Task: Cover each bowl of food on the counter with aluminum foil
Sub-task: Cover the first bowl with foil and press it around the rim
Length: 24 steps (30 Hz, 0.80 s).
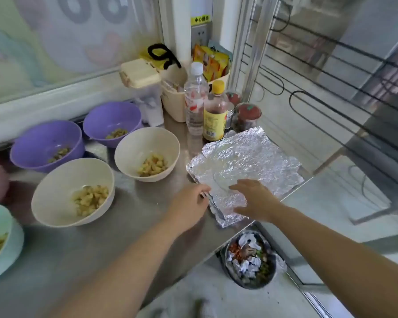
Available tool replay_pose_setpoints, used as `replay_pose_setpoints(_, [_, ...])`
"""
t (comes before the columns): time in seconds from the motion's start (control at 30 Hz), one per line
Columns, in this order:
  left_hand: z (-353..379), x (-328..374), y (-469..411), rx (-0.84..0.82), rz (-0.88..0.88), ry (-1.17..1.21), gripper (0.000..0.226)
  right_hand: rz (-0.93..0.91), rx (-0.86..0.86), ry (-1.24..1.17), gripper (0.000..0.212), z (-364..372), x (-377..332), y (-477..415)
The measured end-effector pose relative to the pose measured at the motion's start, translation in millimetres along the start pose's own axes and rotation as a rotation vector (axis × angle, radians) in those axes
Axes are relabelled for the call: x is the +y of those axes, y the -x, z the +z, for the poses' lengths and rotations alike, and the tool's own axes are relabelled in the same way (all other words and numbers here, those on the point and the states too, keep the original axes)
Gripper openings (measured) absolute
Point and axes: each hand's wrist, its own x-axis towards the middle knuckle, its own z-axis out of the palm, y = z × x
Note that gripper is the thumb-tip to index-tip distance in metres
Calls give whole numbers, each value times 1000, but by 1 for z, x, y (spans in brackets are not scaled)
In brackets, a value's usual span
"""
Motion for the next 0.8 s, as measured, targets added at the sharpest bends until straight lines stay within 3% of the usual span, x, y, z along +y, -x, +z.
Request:
replay_pose_setpoints(0.1, [12,-12,1,-153,118,-305,49,-38,-81,91,86,7,5,1])
replay_pose_setpoints(0.23, [25,-25,5,-284,127,-497,60,-64,-65,88,96,18,18,-2])
replay_pose_setpoints(0.43, [29,-34,9,-335,117,-679,70,-91,-73,74,89,19,26,-5])
replay_pose_setpoints(0.67, [27,-25,10,-343,143,-736,68,-117,-58,78,67,21,28,-2])
replay_pose_setpoints(0.8, [27,-22,9,-348,138,-747,68,-85,-8,99,65,22,20,5])
